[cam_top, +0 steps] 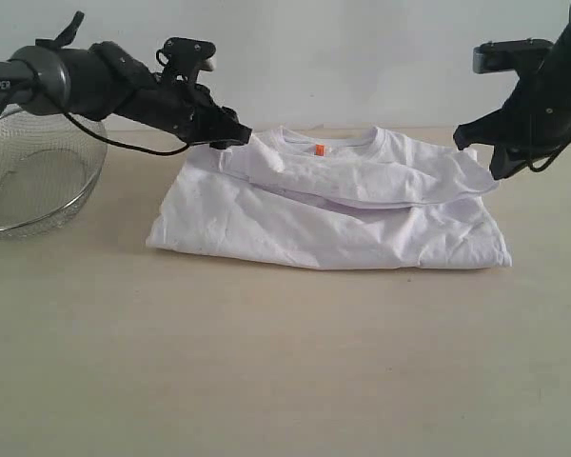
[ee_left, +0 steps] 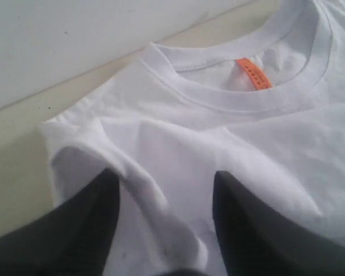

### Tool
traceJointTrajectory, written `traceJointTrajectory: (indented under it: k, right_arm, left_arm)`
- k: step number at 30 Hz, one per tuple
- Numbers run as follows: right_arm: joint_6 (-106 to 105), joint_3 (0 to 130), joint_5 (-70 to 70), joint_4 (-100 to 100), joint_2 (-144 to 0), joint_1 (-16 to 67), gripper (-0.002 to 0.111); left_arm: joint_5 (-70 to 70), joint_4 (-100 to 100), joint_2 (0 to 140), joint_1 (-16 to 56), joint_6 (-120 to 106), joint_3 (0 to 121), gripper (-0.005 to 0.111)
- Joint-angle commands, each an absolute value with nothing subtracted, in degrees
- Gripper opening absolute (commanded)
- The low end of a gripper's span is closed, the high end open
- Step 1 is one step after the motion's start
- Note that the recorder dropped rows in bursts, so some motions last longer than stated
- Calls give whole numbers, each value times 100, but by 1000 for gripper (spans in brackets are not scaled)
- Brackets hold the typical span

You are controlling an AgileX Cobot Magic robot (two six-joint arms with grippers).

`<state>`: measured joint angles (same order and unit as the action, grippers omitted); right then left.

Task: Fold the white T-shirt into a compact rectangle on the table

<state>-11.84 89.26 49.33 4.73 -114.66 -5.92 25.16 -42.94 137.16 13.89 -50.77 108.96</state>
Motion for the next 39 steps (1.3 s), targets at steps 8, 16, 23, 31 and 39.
traceJointTrajectory:
  k: [8, 16, 23, 31, 39]
  right_arm:
    - [-1457, 8944, 5513, 884, -11374, -632, 1]
    - [-2599, 8932, 5571, 1951, -11384, -613, 1]
    - [-2577, 8923, 5571, 1916, -11700, -484, 1]
    - [-2315, 8923, 4987, 1667, -12059, -98, 1]
    - [-1545, 8923, 5164, 548, -12432, -85, 0]
  left_arm:
    - [4908, -2584, 12772, 1128, -4069, 10938, 5]
    - [5754, -2657, 12773, 1128, -3884, 10891, 5]
    - [5525, -2868, 12832, 1324, -3874, 10387, 5]
    - [5414, -2868, 13282, 1468, -3649, 10223, 5]
    - [5593, -2868, 13731, 1468, -3555, 10175, 5]
